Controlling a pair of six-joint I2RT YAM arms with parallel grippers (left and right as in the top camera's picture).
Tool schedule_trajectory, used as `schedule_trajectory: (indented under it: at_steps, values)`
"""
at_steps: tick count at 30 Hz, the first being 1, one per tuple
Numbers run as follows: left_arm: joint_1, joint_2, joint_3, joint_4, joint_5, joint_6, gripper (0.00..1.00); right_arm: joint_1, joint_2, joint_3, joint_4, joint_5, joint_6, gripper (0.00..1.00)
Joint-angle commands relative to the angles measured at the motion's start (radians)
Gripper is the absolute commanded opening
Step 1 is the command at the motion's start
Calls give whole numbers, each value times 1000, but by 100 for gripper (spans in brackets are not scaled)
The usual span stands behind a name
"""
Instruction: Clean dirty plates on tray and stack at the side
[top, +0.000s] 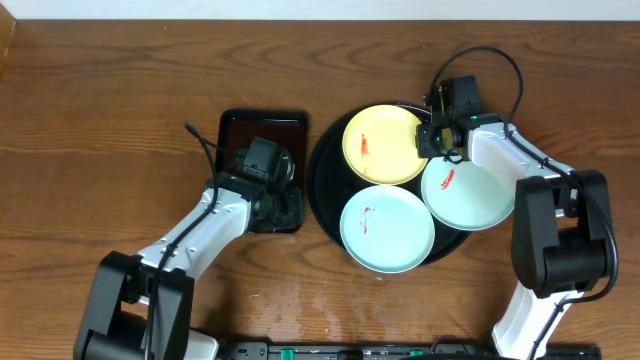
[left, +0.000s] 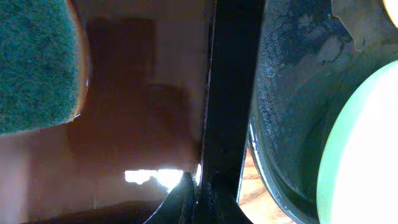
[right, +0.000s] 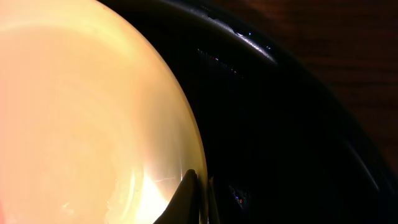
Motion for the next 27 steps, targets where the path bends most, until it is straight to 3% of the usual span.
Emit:
schedule_trajectory:
  at_steps: [1, 7, 15, 16, 17, 19, 20, 21, 22, 25, 27]
  values:
    - [-2, 5, 16, 3, 35, -9, 11, 7, -23, 10, -4, -8, -3, 5]
    - [-2, -6, 73, -14, 34, 7, 11, 7, -23, 10, -4, -8, -3, 5]
    - [61, -79, 186, -149, -180, 27, 16, 7, -23, 10, -2, -8, -3, 6]
    - [75, -91, 193, -149, -179, 42, 17, 7, -23, 10, -2, -8, -3, 6]
    - [88, -105, 195, -148, -179, 58, 25, 7, -23, 10, -1, -8, -3, 6]
    - [115, -134, 195, -134, -179, 74, 28, 7, -23, 10, -2, -8, -3, 7]
    - [130, -146, 195, -130, -179, 87, 23, 7, -23, 10, -2, -8, -3, 6]
    - [141, -154, 195, -129, -179, 101, 11, 7, -23, 10, -2, -8, -3, 6]
    - [151, -158, 195, -129, -179, 109, 8, 7, -23, 10, -2, -8, -3, 7]
    - [171, -157, 195, -129, -179, 108, 8, 7, -23, 10, -2, -8, -3, 7]
    - [173, -153, 195, -128, -179, 108, 17, 7, -23, 10, -2, -8, -3, 7]
